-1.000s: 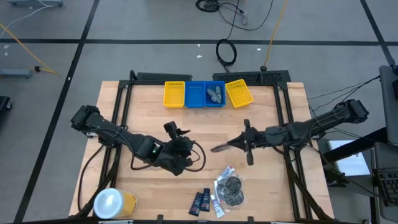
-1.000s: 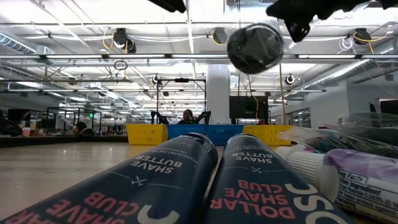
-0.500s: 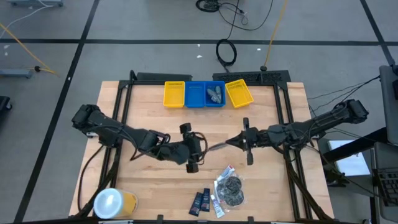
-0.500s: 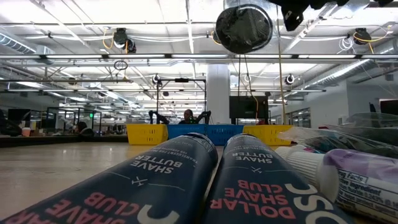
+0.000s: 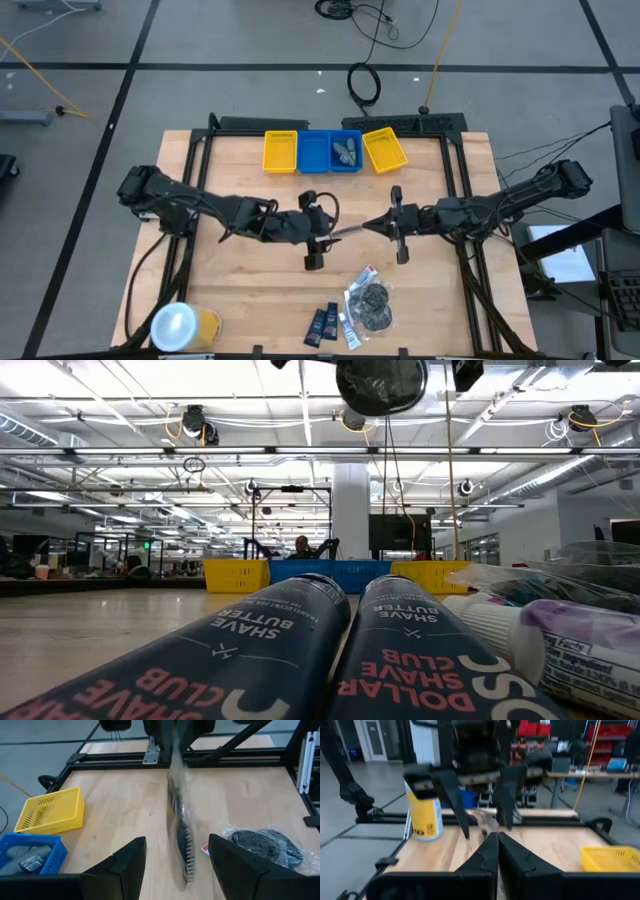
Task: Pick & Place Travel size toiletries
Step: Put the hairbrush into the left blue bin
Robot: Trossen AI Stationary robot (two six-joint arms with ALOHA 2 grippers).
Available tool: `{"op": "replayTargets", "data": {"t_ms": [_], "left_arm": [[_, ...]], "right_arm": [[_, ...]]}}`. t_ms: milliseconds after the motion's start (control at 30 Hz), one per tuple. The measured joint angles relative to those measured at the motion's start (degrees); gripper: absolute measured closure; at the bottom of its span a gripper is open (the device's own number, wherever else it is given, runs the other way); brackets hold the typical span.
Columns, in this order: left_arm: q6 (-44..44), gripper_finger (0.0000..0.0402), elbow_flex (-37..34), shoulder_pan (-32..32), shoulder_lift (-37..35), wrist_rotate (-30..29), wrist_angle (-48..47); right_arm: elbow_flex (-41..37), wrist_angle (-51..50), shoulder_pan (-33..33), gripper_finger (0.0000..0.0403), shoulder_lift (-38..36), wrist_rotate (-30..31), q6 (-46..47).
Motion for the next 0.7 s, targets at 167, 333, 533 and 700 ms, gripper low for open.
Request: {"op": "replayTargets", "data": {"t_ms": [167,333,533,700], "left_arm": [[-0.22,0.0188,0.0,0.69,0.0,0.63,-0.01],[-0.2,0.0203,0.0,0.67,0.0,0.63,0.0],[0.24,0.0293,0.0,0.67,0.0,0.63,0.02],[0.72,0.0384,0.0,0.67,0.0,0.52,0.0]], "right_arm": [[0.0,0.73,0.0,0.0403,0.0,0.0,-1.49],[0.0,1.14,0.0,0.0403,-0.01,0.06,-1.72],[-0.02,1.98,0.0,0.0403,-0.02,0.07,-2.36],[-0.02,1.95,0.0,0.0403,-0.01,0.11,-2.36]]}}
